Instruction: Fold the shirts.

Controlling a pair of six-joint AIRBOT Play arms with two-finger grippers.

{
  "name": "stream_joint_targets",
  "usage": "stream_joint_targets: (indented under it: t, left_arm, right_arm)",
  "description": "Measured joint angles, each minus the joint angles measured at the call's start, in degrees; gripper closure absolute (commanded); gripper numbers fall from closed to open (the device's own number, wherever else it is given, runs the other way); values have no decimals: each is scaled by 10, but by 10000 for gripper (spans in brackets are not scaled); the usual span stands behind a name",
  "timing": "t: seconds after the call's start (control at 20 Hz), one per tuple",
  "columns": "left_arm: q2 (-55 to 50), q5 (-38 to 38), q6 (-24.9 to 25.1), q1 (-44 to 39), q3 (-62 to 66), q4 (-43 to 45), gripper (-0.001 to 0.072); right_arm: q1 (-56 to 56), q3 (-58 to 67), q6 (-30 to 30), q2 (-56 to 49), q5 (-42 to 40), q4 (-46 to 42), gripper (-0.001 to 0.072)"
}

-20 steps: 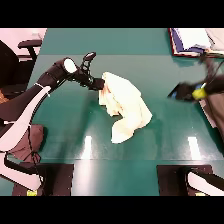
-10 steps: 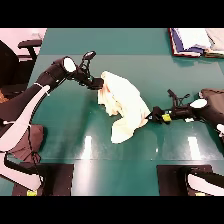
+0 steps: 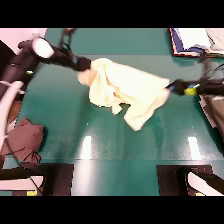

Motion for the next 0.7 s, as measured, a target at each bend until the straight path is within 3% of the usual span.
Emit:
stream_joint_targets:
  t: [0.45,0.7]
  left_arm:
    - [292,0,36,8,70,20,684]
    - [366,-7,40,8,106,19,684]
  right_arm:
    - [-114,259,-1,139,110,-38,699]
    - [-177,375,14,136,170,-37,699]
